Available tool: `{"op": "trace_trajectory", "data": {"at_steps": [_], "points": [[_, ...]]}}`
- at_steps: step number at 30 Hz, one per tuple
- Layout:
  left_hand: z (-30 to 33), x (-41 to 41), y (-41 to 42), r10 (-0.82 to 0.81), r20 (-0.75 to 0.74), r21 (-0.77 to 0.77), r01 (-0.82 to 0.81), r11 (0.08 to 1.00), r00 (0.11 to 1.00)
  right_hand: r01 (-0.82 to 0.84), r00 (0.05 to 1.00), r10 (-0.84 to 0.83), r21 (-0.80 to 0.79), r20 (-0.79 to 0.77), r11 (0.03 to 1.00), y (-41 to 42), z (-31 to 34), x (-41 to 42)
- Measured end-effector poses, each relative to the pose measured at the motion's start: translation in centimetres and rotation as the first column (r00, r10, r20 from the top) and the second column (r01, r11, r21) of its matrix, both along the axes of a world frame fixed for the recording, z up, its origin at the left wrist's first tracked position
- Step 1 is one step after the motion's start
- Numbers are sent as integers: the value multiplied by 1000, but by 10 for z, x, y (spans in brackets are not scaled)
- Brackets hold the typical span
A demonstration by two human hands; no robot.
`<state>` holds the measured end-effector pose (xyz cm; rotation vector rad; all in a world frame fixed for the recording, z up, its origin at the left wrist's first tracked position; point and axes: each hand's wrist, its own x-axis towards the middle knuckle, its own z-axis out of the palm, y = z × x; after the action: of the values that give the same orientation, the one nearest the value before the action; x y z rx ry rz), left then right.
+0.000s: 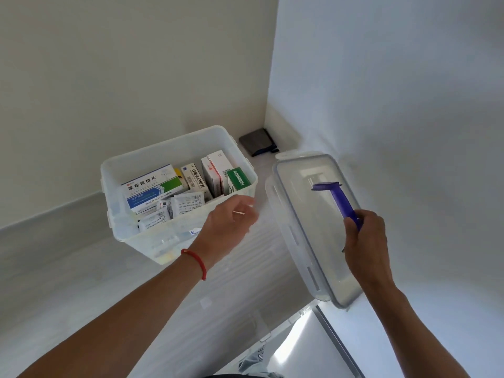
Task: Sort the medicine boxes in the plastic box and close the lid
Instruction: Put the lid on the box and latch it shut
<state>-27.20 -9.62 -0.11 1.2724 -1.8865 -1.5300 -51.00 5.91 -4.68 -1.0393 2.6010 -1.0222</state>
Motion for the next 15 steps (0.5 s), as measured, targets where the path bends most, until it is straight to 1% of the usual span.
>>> {"op": "trace_trajectory", "data": {"at_steps": [2,4,6,8,10,12,13,15], "points": [[25,-1,-13,45,-180,161,-15,987,983,-69,997,66,-59,-50,996,-9,24,2],[46,0,-29,115,-339,308,-6,951,934,-172,980,160,-101,-116,980,-23,46,5],[66,16,-49,219,-429,402,-32,915,876,-320,929,288,-112,-234,941,-47,64,17],[75,35,-70,321,-429,453,-106,885,844,-448,855,396,-94,-336,889,-72,81,28],[76,63,-87,417,-389,430,-238,871,822,-580,751,507,-57,-423,813,-103,96,39],[65,91,-99,482,-329,367,-361,858,812,-676,644,596,9,-480,737,-136,109,48],[57,104,-102,494,-287,320,-404,857,821,-711,596,632,40,-495,702,-152,113,52],[40,126,-102,518,-167,189,-489,852,839,-776,502,702,95,-506,624,-184,117,62]]}}
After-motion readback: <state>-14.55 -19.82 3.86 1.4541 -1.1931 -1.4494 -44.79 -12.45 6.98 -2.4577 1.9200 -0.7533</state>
